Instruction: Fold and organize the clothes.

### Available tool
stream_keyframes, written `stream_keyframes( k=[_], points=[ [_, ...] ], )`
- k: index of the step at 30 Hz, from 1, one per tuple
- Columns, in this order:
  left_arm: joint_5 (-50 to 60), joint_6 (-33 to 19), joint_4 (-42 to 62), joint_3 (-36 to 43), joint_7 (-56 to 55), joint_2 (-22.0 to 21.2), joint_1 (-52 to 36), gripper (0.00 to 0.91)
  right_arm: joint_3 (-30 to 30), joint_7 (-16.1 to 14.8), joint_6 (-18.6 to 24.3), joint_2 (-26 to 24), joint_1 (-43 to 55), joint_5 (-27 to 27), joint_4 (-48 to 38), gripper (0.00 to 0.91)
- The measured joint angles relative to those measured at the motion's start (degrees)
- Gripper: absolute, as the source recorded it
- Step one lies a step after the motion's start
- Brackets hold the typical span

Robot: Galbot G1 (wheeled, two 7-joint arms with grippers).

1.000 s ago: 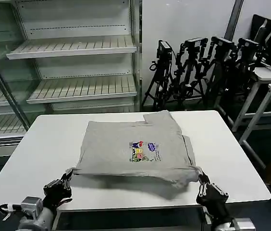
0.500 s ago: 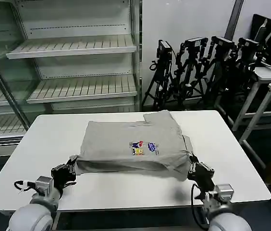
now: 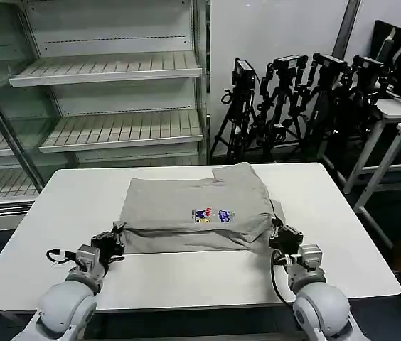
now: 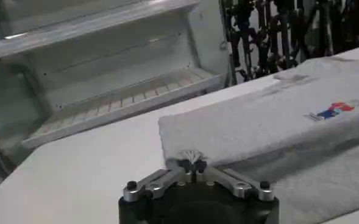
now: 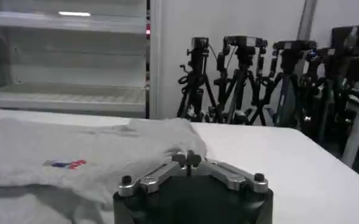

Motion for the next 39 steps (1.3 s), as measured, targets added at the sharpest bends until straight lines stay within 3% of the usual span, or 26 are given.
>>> stream_keyframes(
  k=[3,4,5,6,7,8,9,23,33,34,35,36,38,39],
  points=[
    [0.6,-0.1,1.0,1.1,0.0,-0.3,-1.0,0.050,-0.9,0.0,0.1,0.4,1.6,-0.8,-2.0,0.000],
    [0.7,-0.1,1.3,1.3,0.0,-0.5,-1.3,0.091,-1.1,-0.1,0.2,0.6,2.0,-1.0,-2.6,0.030],
    [0.9,-0.1,1.6,1.5,-0.1,-0.6,-1.5,0.151,-1.3,0.0,0.2,0.7,2.4,-1.2,-3.1,0.131],
    [0.9,-0.2,1.9,1.6,-0.1,-0.7,-1.8,0.262,-1.4,0.0,0.3,0.9,2.8,-1.5,-3.7,0.524],
    [1.0,-0.2,2.1,1.7,-0.3,-0.8,-2.0,0.363,-1.5,0.0,0.3,1.0,3.1,-1.8,-4.3,0.776],
    [1.0,-0.2,2.4,1.8,-0.3,-1.0,-2.1,0.786,-1.6,0.0,0.4,1.2,3.2,-2.0,-4.8,0.907],
    [1.1,-0.2,2.6,1.8,-0.5,-1.1,-2.3,0.907,-1.7,0.0,0.4,1.2,3.4,-2.2,-5.1,0.907],
    [0.4,-0.7,0.9,-0.2,-0.9,-2.3,-0.2,0.907,0.4,-0.3,3.2,1.8,-1.1,-3.6,-2.2,0.907],
    [-0.9,-1.0,-1.4,-2.5,-1.2,-3.6,4.9,0.907,3.1,0.0,2.5,2.3,-6.6,-2.7,1.1,0.907],
    [-1.1,-1.0,-1.4,-2.5,-1.2,-3.7,5.2,0.836,3.2,0.1,2.3,2.4,-6.8,-2.4,1.2,0.907],
    [-1.3,-1.0,-1.4,-2.5,-1.3,-3.8,5.3,0.212,3.3,0.2,2.0,2.5,-6.9,-2.0,1.2,0.907],
    [-1.5,-1.0,-1.3,-2.5,-1.4,-3.8,5.4,0.071,3.3,0.4,1.7,2.6,-7.1,-1.6,1.2,0.907],
    [-2.0,-1.2,-1.0,-2.5,-1.5,-3.9,5.5,0.040,3.3,0.5,1.1,2.7,-7.2,-0.9,1.1,0.907],
    [-2.2,-1.3,-0.8,-2.5,-1.6,-3.9,5.5,0.040,3.3,0.6,0.8,2.8,-7.2,-0.4,1.0,0.625]
  ],
)
